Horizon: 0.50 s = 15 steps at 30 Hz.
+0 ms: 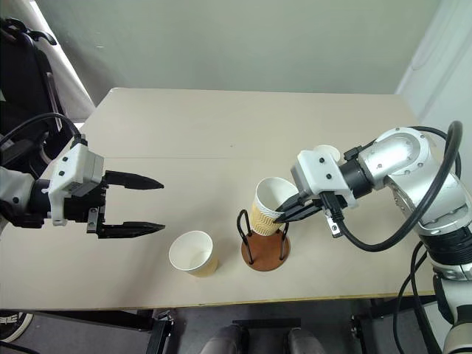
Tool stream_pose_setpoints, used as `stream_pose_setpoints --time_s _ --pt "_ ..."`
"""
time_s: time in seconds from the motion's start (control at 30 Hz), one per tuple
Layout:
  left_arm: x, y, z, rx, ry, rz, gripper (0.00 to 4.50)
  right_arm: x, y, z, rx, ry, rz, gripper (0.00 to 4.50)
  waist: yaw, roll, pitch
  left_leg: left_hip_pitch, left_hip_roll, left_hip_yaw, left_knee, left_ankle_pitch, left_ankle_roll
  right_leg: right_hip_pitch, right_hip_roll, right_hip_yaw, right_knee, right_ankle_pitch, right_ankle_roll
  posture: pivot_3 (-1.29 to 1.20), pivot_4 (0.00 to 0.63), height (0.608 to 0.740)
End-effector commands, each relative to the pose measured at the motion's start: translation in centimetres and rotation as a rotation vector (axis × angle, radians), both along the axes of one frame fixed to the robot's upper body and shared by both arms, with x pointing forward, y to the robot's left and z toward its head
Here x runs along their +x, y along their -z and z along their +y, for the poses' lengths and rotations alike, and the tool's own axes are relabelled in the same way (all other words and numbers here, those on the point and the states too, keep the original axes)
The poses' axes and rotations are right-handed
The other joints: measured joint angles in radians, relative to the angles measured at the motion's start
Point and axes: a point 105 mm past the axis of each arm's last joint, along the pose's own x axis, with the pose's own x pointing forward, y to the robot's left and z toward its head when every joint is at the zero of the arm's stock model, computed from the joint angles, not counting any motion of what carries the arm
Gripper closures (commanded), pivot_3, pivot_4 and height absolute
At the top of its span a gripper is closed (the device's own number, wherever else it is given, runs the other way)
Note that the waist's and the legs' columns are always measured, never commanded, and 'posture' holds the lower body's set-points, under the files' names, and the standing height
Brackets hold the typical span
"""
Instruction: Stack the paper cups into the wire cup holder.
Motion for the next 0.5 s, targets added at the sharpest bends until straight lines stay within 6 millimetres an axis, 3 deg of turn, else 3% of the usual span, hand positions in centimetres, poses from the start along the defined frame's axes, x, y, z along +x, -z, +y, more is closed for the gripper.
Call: stream_pose_setpoints --time_s 0.03,0.2,0.33,0.5 --pt "-0.5 -1.3 0.0 0.018 -0.002 -0.054 0.0 0.0 -0.8 0.1 0.0 -0.015 -0.047 3.26 0.0 0.0 0.0 0.0 0.0 0.0 0.0 0.0 0.0 0.0 0.0 0.0 0.0 0.0 0.0 0.0 0.15 0.74" --pt "-0.6 -1.2 0.2 0.02 -0.017 -0.054 0.0 1.7 -1.8 -0.3 0.013 0.029 -0.095 1.46 -0.002 0.0 0.0 0.0 0.0 0.0 0.0 0.0 0.0 0.0 0.0 0.0 0.0 0.001 -0.001 0.0 0.15 0.74" --pt "-0.7 -1.2 0.3 0.019 -0.029 -0.055 0.0 6.1 -2.6 -2.2 -0.005 0.184 -0.186 0.05 -0.001 0.0 0.0 0.0 0.0 0.0 0.0 0.0 0.0 -0.001 0.0 0.0 0.001 0.001 -0.002 0.0 0.15 0.74" --pt "-0.7 -1.0 0.3 0.015 -0.038 -0.053 0.0 12.6 -0.9 -5.3 -0.121 0.377 -0.285 0.05 -0.002 0.0 0.0 0.001 0.0 0.0 0.0 0.001 0.0 -0.002 0.0 0.0 0.003 0.003 -0.004 0.0 0.15 0.74"
